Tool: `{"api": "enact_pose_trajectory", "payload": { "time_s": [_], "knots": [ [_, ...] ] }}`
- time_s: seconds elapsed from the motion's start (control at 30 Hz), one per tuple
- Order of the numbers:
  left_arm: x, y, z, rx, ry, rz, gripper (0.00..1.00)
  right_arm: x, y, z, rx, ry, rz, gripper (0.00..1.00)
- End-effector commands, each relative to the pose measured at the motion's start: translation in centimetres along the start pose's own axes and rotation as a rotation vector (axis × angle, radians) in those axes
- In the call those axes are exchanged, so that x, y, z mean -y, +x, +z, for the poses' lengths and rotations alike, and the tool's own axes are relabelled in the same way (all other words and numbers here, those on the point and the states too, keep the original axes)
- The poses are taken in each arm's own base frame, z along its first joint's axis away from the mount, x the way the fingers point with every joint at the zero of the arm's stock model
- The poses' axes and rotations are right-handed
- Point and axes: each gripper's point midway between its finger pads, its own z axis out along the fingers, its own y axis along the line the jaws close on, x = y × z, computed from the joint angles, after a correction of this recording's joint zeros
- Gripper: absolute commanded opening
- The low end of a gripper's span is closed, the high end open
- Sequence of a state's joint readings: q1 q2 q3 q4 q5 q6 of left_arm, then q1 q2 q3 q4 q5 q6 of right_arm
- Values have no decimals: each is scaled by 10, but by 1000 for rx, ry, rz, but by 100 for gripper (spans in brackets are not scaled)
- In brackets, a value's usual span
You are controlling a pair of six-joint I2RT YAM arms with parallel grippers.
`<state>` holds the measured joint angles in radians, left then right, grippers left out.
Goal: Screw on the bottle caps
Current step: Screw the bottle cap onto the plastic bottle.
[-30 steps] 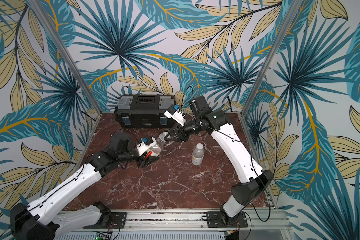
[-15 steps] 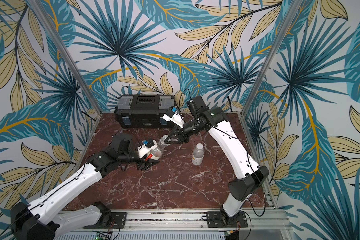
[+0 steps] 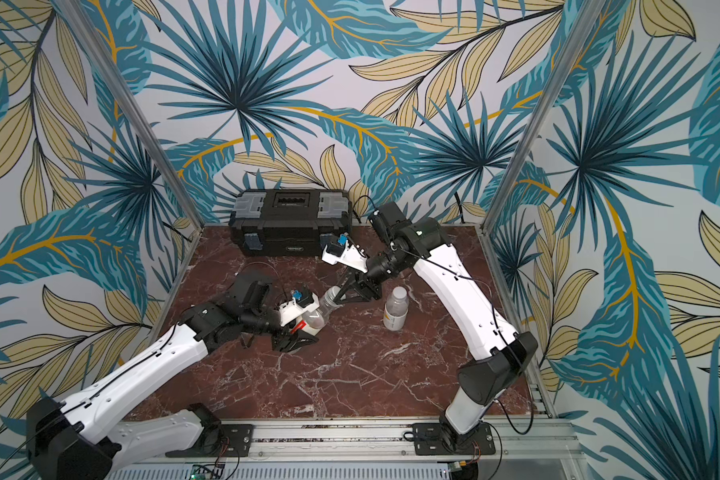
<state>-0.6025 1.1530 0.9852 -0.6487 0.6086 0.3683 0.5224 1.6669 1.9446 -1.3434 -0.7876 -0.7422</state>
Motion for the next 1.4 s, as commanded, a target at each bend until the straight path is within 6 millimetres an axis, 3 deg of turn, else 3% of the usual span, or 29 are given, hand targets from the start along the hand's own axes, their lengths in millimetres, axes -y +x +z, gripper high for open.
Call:
{"api": "enact_pose_trajectory", "payload": {
  "time_s": [0.0, 0.3, 0.7, 0.9, 1.1, 1.37],
  "knots": [
    [10, -66, -20, 178, 19, 153, 61, -20, 11, 13, -59, -52, -90, 36],
    [18, -86, -41, 277, -14, 220, 61, -28, 18, 19, -26, -71, -157, 35],
    [5, -105, -61, 357, -174, 291, 61, -38, 23, 26, -47, -205, -64, 36],
    [-12, -108, -66, 359, -278, 306, 60, -39, 25, 34, -81, -199, -47, 35],
    [-16, -119, -80, 425, -360, 334, 60, -33, 23, 42, -57, -171, -2, 28],
    [-18, -121, -80, 442, -366, 324, 60, -31, 17, 55, -23, -133, 61, 31]
  ]
}}
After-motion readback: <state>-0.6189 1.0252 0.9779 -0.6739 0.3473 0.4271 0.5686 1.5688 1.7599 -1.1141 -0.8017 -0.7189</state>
